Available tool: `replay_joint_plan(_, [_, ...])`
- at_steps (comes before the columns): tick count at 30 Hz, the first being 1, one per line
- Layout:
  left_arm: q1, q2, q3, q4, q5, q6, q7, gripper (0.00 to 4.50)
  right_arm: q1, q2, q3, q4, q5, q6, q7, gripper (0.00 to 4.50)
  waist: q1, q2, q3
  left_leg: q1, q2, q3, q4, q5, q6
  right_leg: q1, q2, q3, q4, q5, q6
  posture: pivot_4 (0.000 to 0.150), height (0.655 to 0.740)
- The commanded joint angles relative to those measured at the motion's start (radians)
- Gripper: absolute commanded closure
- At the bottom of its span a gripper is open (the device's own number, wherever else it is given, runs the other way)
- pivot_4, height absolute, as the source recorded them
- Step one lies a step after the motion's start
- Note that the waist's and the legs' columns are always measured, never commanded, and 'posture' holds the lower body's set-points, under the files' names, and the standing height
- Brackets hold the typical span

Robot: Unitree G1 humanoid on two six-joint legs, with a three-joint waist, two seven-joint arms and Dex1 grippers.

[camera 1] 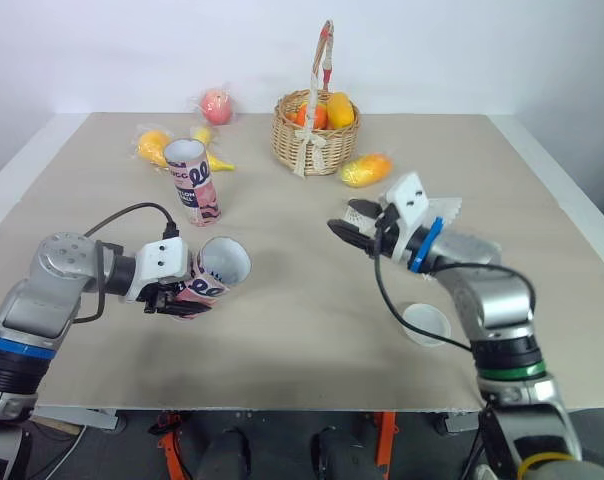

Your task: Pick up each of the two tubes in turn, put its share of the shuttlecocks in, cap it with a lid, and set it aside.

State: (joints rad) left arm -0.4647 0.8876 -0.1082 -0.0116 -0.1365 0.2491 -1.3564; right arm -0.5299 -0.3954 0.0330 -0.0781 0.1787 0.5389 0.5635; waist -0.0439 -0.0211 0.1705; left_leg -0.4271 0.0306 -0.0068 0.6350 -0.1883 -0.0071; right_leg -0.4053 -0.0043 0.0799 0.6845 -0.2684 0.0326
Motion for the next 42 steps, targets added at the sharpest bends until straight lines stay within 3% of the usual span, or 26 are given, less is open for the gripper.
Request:
replay_joint_plan(1, [0.032, -0.007, -0.043, -0.012, -0.005, 0.014, -0.013, 1.63, 0.009, 0.06, 0.01, -0.08, -0.059, 0.074, -0.157, 1.6, -0.001, 0.0, 0.0, 0.0, 0.0, 0.0, 0.0, 0.0, 0.0, 0.0, 0.0, 0.001, 0.0, 0.0, 0.0, 0.15, 0.74])
replay_joint_plan(6, [0.026, -0.008, -0.044, -0.008, -0.007, 0.013, -0.015, 1.63, -0.063, 0.138, 0.01, 0.048, -0.127, 0.06, -0.294, 1.6, -0.003, 0.0, 0.0, 0.0, -0.001, 0.002, 0.001, 0.0, 0.0, 0.0, 0.0, 0.004, 0.0, 0.0, 0.004, 0.15, 0.74])
replay_joint_plan(17, [0.018, -0.013, -0.042, -0.001, -0.009, 0.016, -0.011, 1.63, -0.216, 0.182, -0.005, 0.364, -0.14, -0.042, -0.328, 1.6, -0.003, 0.0, 0.0, 0.0, -0.001, 0.002, 0.001, 0.0, 0.0, 0.0, 0.0, 0.004, 0.0, 0.0, 0.004, 0.15, 0.74])
replay_joint_plan(26, [0.024, -0.011, -0.034, -0.017, -0.015, 0.032, -0.007, 1.63, -0.392, 0.207, -0.02, 0.737, -0.175, -0.205, -0.402, 1.6, -0.004, 0.0, 0.0, 0.0, -0.001, 0.002, 0.001, 0.0, 0.0, 0.0, 0.0, 0.004, 0.0, 0.0, 0.003, 0.15, 0.74])
replay_joint_plan(29, [0.031, -0.006, -0.028, -0.027, -0.017, 0.038, -0.004, 1.63, -0.427, 0.198, -0.028, 0.815, -0.182, -0.251, -0.424, 2.34, -0.004, 0.0, 0.0, 0.0, -0.001, 0.002, 0.0, 0.0, 0.0, 0.0, 0.0, 0.004, 0.0, 0.0, 0.004, 0.15, 0.74])
replay_joint_plan(33, [0.041, 0.0, -0.018, -0.042, -0.02, 0.046, -0.003, 1.63, -0.437, 0.18, -0.028, 0.825, -0.184, -0.282, -0.415, 4.28, -0.005, 0.001, 0.0, 0.0, -0.001, 0.002, -0.001, 0.0, 0.0, 0.0, 0.0, 0.004, -0.001, 0.0, 0.004, 0.15, 0.74])
replay_joint_plan(34, [0.042, 0.0, -0.018, -0.042, -0.019, 0.047, -0.002, 1.63, -0.436, 0.175, -0.029, 0.816, -0.184, -0.286, -0.412, 4.45, -0.006, 0.001, 0.0, 0.0, -0.001, 0.002, -0.001, 0.0, 0.0, 0.0, 0.0, 0.004, -0.001, 0.0, 0.004, 0.15, 0.74])
replay_joint_plan(38, [0.043, 0.0, -0.017, -0.044, -0.018, 0.049, -0.002, 1.63, -0.423, 0.168, -0.046, 0.725, -0.153, -0.303, -0.369, 4.45, -0.006, 0.001, 0.0, 0.0, -0.001, 0.002, -0.001, 0.0, 0.0, -0.001, 0.0, 0.004, -0.001, 0.0, 0.004, 0.15, 0.74])
replay_joint_plan(42, [0.039, -0.003, -0.022, -0.041, -0.016, 0.047, -0.004, 1.63, -0.356, 0.104, 0.037, 0.469, -0.156, -0.452, -0.152, 4.45, -0.004, 0.002, 0.001, -0.001, -0.001, 0.002, -0.001, 0.0, 0.0, -0.001, 0.0, 0.004, -0.001, 0.0, 0.004, 0.15, 0.74])
